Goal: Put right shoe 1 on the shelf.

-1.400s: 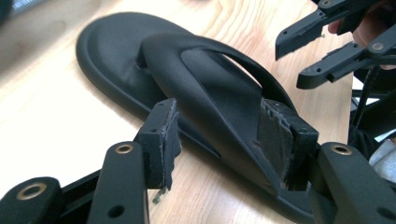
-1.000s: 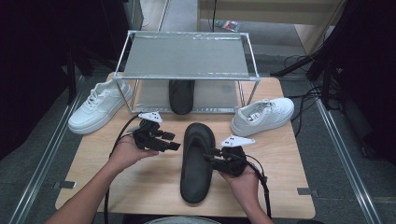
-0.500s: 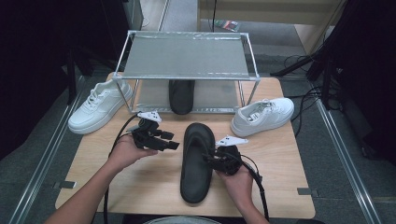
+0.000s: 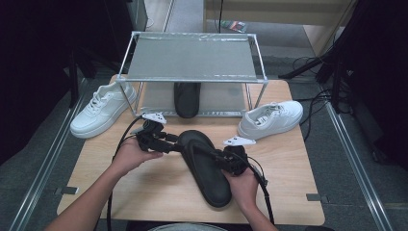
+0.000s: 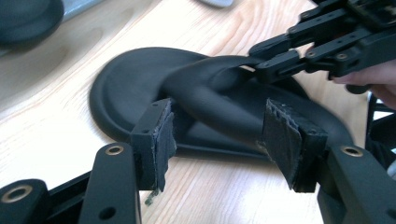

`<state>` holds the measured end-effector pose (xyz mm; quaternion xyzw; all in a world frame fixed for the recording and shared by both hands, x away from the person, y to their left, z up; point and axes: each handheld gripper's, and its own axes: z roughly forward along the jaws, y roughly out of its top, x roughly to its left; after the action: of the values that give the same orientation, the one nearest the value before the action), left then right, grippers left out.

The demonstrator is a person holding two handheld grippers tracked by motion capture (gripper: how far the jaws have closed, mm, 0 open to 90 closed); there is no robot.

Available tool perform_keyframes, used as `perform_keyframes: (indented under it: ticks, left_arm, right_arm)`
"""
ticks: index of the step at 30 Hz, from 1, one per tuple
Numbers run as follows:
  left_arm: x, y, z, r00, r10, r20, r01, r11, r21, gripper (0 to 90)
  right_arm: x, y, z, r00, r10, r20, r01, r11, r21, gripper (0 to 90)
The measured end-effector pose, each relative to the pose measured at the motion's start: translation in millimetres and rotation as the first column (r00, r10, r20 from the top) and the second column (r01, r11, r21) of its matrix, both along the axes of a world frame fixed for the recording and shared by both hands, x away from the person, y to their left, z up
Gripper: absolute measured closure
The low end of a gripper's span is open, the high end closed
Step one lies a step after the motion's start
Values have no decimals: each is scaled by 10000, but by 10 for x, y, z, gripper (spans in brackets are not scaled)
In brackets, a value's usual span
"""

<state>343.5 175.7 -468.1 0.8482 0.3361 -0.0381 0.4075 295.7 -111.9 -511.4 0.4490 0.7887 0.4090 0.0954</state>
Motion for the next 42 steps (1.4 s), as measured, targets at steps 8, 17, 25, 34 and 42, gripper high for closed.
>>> perform_keyframes:
  ticks: [8, 17, 25, 34, 42]
  left_arm:
    - [114, -4, 145, 9997, -178, 151, 182, 9996, -228, 467]
    - [278, 44, 460, 9944, -260, 1028, 307, 9985, -448, 827]
    - [556, 132, 740, 9846, -313, 1718, 382, 9986, -368, 892]
    - [932, 135, 1047, 9821, -285, 1861, 378, 9982, -466, 900]
    - [1228, 73, 1292, 9721, -137, 2342, 180, 9997, -161, 900]
  right_arm:
    - [17, -32, 77, 9996, -195, -182, 195, 9998, -18, 751]
    - [133, -158, 237, 9981, -506, -338, 511, 9986, 141, 750]
    - [307, -238, 347, 9962, -783, -388, 792, 9967, 203, 750]
    - [521, -274, 370, 9911, -1245, -476, 1246, 9922, -13, 750]
    - [717, -243, 368, 9853, -1617, -545, 1612, 9868, -128, 750]
